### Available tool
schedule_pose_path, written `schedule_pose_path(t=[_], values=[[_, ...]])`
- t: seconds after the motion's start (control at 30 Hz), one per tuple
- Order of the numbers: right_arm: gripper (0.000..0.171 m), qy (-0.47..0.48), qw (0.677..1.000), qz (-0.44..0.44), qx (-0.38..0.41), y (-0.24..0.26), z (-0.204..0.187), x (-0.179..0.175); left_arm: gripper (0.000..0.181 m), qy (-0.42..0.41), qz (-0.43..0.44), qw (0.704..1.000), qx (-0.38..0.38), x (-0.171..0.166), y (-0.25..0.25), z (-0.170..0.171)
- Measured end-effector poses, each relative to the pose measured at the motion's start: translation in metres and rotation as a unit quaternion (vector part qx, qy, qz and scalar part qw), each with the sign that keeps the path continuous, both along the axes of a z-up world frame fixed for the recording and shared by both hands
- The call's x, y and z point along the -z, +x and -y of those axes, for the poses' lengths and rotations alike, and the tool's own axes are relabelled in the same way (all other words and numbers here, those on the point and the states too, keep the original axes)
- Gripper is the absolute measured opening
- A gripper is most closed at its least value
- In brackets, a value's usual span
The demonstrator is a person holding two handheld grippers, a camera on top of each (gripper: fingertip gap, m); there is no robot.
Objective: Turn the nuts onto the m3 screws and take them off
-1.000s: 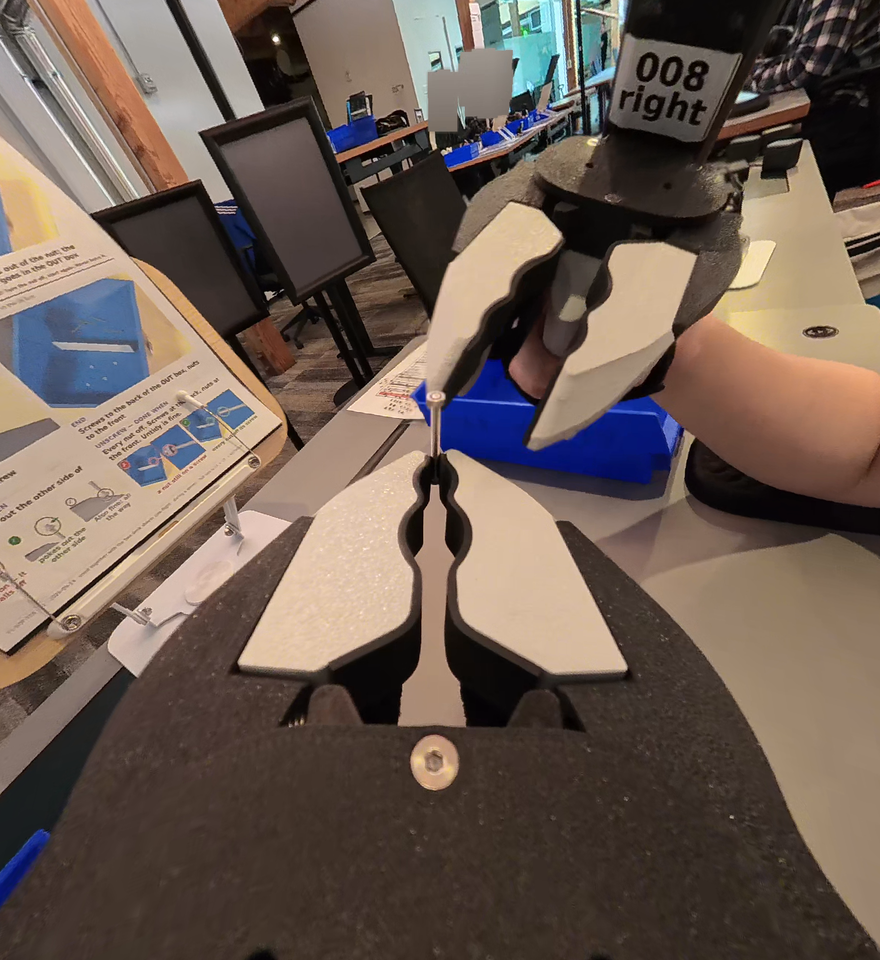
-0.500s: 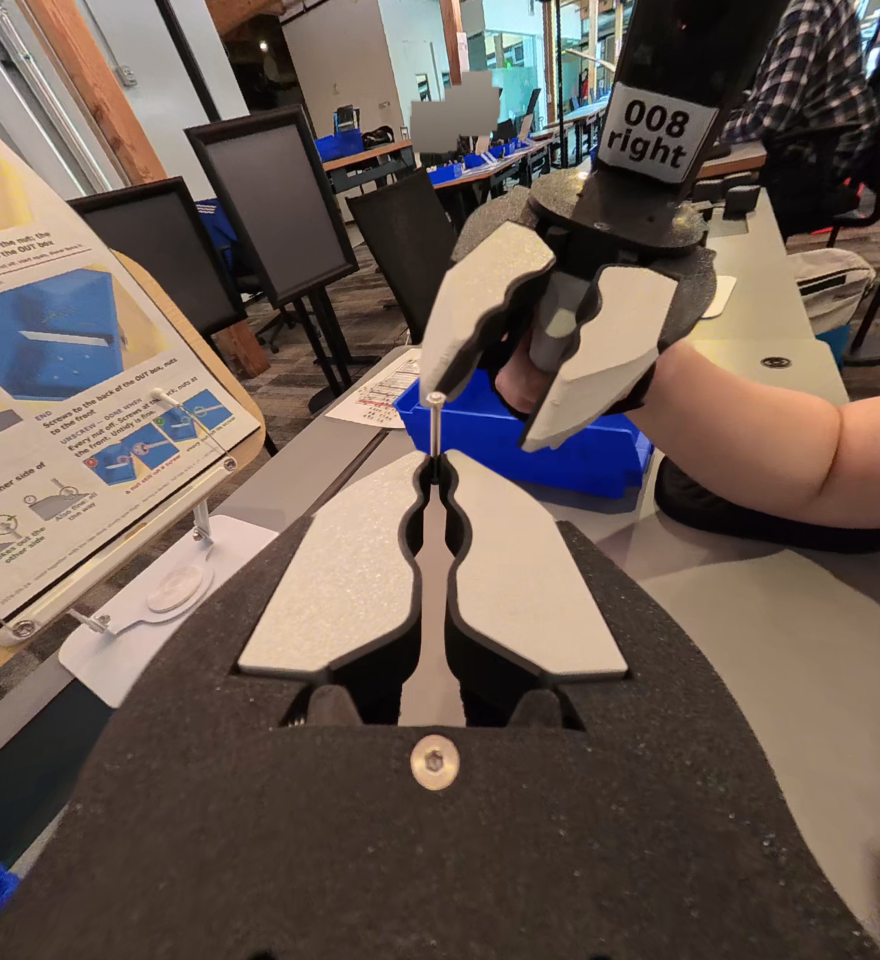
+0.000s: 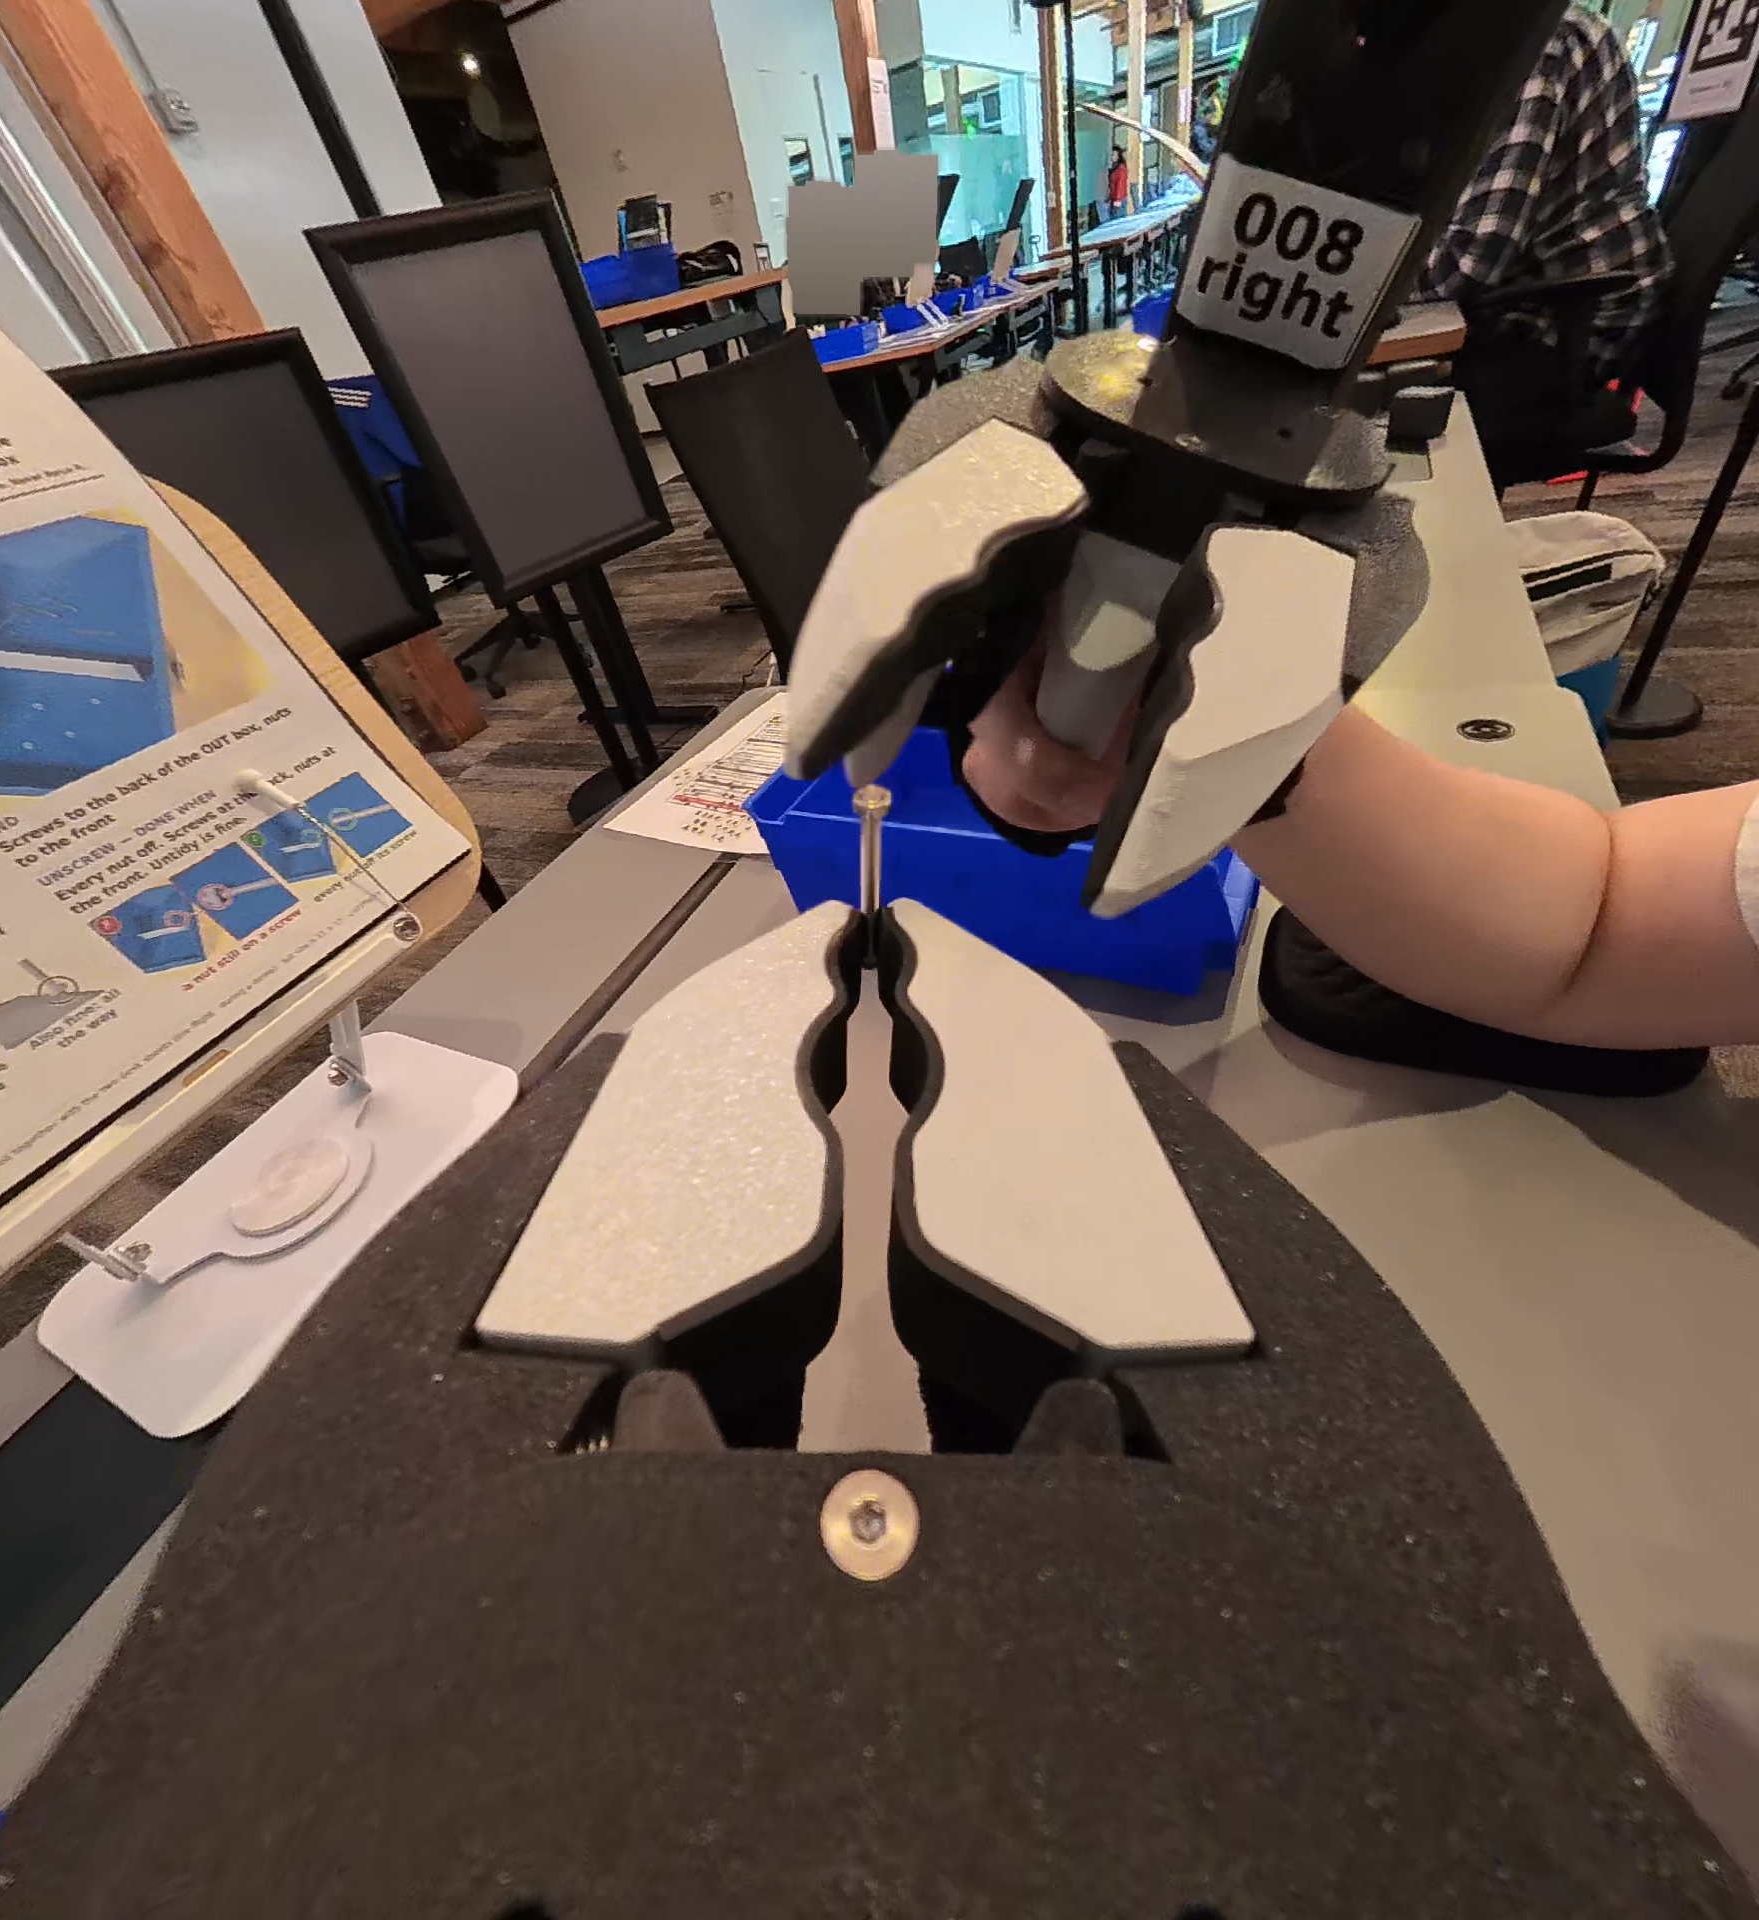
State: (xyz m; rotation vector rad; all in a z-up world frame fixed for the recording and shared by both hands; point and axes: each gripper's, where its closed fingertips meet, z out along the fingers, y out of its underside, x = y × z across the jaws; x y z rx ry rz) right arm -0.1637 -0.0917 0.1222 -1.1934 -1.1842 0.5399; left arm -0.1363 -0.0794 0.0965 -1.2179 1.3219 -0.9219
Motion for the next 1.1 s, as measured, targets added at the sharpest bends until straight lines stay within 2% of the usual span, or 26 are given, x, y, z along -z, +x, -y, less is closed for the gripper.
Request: schedule_pose_path(t=[0.17,0.23,0.33,0.5,0.6,0.7,0.83,0.97,1.1], values=[[0.05,-0.008,0.999,0.031,-0.009,-0.008,0.001,0.012,0.002,0.009,-0.005,1.0,-0.01,0.001,0.0,-0.003],[0.047,-0.003,0.999,0.04,-0.006,-0.004,0.003,0.011,0.002,0.004,0.002,1.0,-0.017,-0.002,-0.004,-0.007],[0.047,-0.006,1.0,0.012,-0.005,0.0,0.005,0.0,0.002,-0.014,0.012,1.0,-0.002,-0.005,-0.005,-0.004],[0.063,-0.025,0.999,-0.012,-0.033,-0.013,0.006,0.005,0.002,-0.02,0.009,0.999,0.038,-0.002,0.002,0.012],[0.069,-0.039,0.997,-0.001,-0.065,-0.022,0.015,0.012,0.002,-0.024,0.01,0.999,0.039,-0.001,0.003,0.01],[0.082,-0.028,0.998,0.011,-0.061,-0.02,0.016,0.012,0.002,-0.029,0.019,0.999,0.023,-0.005,-0.002,0.002],[0.074,-0.015,0.999,0.002,-0.042,-0.009,0.013,0.004,0.002,-0.037,0.036,0.999,0.007,-0.012,-0.01,-0.008],[0.083,-0.016,0.998,-0.047,-0.05,-0.012,0.012,-0.004,0.002,-0.052,0.037,0.997,0.054,-0.011,-0.004,0.01],[0.086,-0.03,0.996,-0.031,-0.083,-0.029,0.021,0.008,0.002,-0.039,0.02,0.997,0.066,-0.003,0.005,0.02]])
